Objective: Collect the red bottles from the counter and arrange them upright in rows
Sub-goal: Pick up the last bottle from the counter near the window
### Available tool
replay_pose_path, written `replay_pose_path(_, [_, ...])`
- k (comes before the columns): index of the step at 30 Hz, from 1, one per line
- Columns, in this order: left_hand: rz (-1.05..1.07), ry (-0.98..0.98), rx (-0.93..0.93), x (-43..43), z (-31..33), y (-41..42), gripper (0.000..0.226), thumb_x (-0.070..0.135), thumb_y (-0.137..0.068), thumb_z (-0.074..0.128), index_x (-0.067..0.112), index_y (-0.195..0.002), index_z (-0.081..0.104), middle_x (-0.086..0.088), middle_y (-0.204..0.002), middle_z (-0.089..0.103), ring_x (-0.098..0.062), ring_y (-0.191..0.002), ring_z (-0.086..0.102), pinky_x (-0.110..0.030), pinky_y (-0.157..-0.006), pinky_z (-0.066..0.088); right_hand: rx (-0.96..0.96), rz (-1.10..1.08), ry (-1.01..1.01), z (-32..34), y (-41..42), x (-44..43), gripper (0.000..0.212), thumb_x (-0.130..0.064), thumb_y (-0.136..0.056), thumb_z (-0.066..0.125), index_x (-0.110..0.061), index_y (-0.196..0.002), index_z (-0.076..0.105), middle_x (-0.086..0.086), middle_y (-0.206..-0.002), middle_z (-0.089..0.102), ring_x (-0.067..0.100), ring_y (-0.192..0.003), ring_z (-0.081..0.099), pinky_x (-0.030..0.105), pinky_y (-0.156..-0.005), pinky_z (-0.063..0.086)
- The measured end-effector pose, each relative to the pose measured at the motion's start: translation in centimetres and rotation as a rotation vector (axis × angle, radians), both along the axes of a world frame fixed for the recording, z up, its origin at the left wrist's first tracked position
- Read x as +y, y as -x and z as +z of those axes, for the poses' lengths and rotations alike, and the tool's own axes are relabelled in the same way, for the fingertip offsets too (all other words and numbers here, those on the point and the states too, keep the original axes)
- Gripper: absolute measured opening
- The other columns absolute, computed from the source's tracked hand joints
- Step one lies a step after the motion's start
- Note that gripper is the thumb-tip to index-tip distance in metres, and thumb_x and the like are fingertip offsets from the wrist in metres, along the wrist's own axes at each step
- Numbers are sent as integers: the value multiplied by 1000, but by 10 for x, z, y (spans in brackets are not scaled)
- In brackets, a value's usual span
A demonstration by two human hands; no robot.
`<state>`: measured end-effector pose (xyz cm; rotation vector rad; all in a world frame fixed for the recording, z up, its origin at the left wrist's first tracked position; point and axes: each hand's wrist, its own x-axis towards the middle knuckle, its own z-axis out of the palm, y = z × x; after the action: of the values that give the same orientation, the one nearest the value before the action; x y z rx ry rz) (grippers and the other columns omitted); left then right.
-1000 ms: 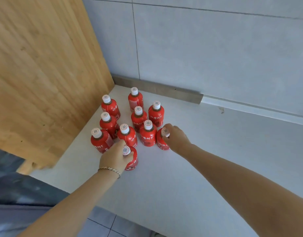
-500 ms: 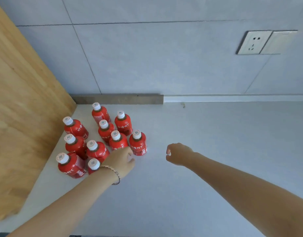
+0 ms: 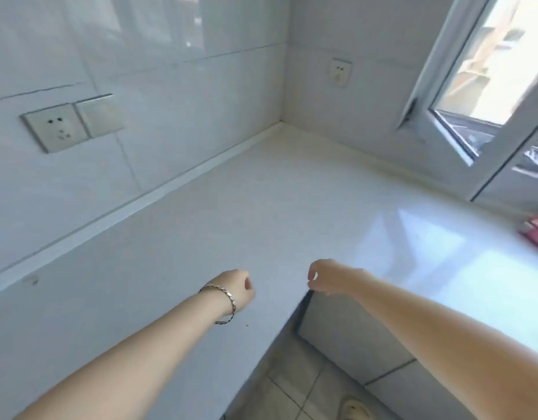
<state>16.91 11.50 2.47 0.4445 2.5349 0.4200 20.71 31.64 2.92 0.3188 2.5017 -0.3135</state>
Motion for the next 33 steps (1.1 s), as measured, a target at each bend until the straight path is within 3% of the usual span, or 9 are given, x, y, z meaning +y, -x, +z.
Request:
replay_pose_path(2, [-96, -6, 24, 71, 2, 3, 11, 21, -91, 42, 20, -91, 54, -5, -113, 64, -23, -91, 55, -27, -83, 45, 32, -113, -3, 0, -16, 67, 37, -14, -92, 41, 1, -122, 58, 16, -114, 60, 30, -95, 61, 31, -73, 46])
replay_pose_path(5, [-216, -9, 40, 174, -2, -2, 12, 22, -91, 43, 21, -93, 54, -3, -103, 61, -21, -86, 51, -27, -79, 43, 30, -251, 2, -5, -43, 161, 38, -13, -90, 43, 3, -120, 61, 14, -95, 55, 35, -87, 62, 25, -61, 43])
replay_pose_path(8, [-296, 5, 41, 277, -9, -12, 20, 23, -91, 41, 17, -101, 58, -4, -110, 64, -21, -86, 52, -28, -82, 45, 73, -366, -4, -12, -76, 255, 35, -17, -91, 46, -1, -119, 60, 19, -118, 62, 34, -113, 60, 32, -79, 50])
replay_pose_path(11, [-364, 3, 32, 375, -12, -23, 12, 21, -89, 41, 21, -91, 53, -5, -113, 65, -22, -89, 55, -31, -87, 48, 90, -430, -34, -11, -108, 341, 33, -18, -92, 46, -6, -119, 59, 13, -124, 61, 30, -114, 58, 31, -82, 45])
replay_pose_path(16, [-478, 17, 6, 505, -11, -38, 19, 21, -90, 40, 18, -98, 56, -5, -109, 64, -24, -91, 56, -32, -85, 47, 64, -568, -62, -16, -144, 461, 33, -18, -92, 46, -5, -120, 59, 14, -124, 62, 31, -114, 58, 33, -92, 47])
replay_pose_path(18, [-516, 27, -5, 544, -15, -41, 19, 22, -90, 39, 19, -98, 56, -4, -112, 64, -23, -92, 56, -33, -88, 48, 61, -632, -66, -25, -152, 503, 33, -17, -91, 46, -4, -118, 60, 13, -123, 63, 31, -113, 58, 36, -94, 48])
replay_pose_path(22, [-562, 50, -30, 605, -31, -41, 13, 21, -89, 40, 21, -92, 52, -3, -108, 64, -23, -90, 56, -28, -78, 43, 98, -799, -54, -48, -159, 574, 31, -15, -90, 45, -7, -116, 59, 10, -123, 61, 29, -113, 58, 36, -93, 48])
replay_pose_path(29, [-573, 98, -68, 678, -59, -19, 10, 22, -90, 39, 23, -90, 50, -3, -112, 66, -22, -86, 52, -27, -77, 42, 168, -915, -123, -78, -134, 682, 43, -12, -86, 51, -5, -128, 44, 12, -136, 40, 31, -121, 46, 41, -98, 46])
replay_pose_path(33, [-561, 113, -101, 703, -74, -7, 14, 21, -91, 41, 21, -95, 54, -3, -112, 66, -24, -96, 60, -29, -84, 47, 123, -1023, -106, -102, -115, 726, 42, -14, -92, 48, -6, -133, 43, 14, -135, 49, 32, -127, 47, 41, -101, 41])
